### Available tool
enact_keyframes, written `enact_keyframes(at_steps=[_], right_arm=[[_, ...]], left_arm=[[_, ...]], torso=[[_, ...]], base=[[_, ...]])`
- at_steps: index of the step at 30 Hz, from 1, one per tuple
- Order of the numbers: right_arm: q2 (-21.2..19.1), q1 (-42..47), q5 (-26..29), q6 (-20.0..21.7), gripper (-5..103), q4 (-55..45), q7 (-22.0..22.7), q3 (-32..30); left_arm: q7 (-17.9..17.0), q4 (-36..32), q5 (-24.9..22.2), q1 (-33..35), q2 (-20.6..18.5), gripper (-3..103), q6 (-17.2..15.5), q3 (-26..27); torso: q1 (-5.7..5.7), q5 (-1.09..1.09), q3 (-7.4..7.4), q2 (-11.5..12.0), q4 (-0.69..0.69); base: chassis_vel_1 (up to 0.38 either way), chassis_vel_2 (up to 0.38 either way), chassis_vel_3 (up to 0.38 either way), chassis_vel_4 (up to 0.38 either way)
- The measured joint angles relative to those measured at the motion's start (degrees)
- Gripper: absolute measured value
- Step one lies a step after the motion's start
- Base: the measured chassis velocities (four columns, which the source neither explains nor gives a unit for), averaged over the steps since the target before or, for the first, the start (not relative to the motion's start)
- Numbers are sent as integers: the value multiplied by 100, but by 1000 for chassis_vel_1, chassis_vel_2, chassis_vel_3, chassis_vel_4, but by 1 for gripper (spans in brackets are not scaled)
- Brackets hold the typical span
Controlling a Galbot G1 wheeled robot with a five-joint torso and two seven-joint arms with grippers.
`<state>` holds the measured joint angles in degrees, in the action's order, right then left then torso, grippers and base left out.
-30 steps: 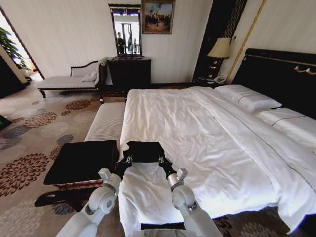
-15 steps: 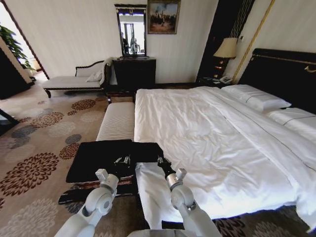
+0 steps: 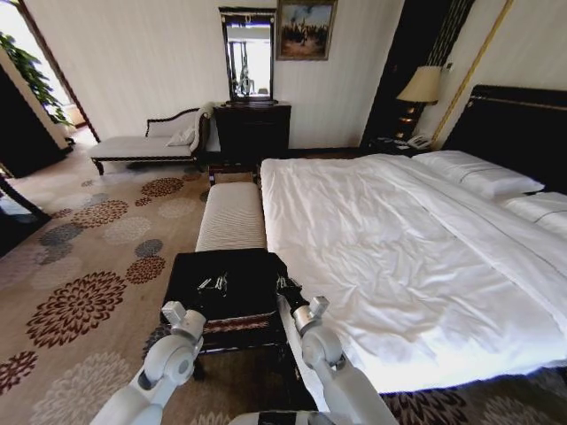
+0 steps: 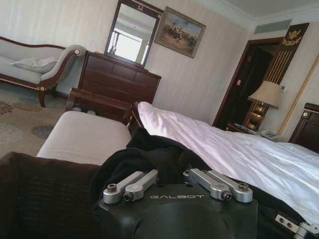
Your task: Fold the clothes on the bed and place them into the basket.
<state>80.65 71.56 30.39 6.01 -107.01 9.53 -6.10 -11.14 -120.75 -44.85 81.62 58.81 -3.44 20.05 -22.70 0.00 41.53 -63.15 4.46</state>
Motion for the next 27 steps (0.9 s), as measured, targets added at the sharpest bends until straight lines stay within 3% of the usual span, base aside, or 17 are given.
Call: enact_keyframes(at_steps=[7, 16, 27], right_arm=[[10, -160, 62, 2, 8, 95, 43, 181], [47, -573, 62, -3, 8, 464, 91, 445], [52, -1160, 278, 14, 8, 1131, 140, 665]], left_arm=[[23, 51, -37, 15, 18, 8, 29, 164], [3, 310, -115, -133, 21, 8, 44, 229], [-47, 1004, -169, -1008, -14, 8, 45, -154]], torso=[[0, 0, 0, 0, -1], [0, 2, 0, 0, 1], [0, 0, 1, 0, -2]], base=[[189, 179, -184, -196], [35, 40, -33, -34], [-10, -7, 6, 3]])
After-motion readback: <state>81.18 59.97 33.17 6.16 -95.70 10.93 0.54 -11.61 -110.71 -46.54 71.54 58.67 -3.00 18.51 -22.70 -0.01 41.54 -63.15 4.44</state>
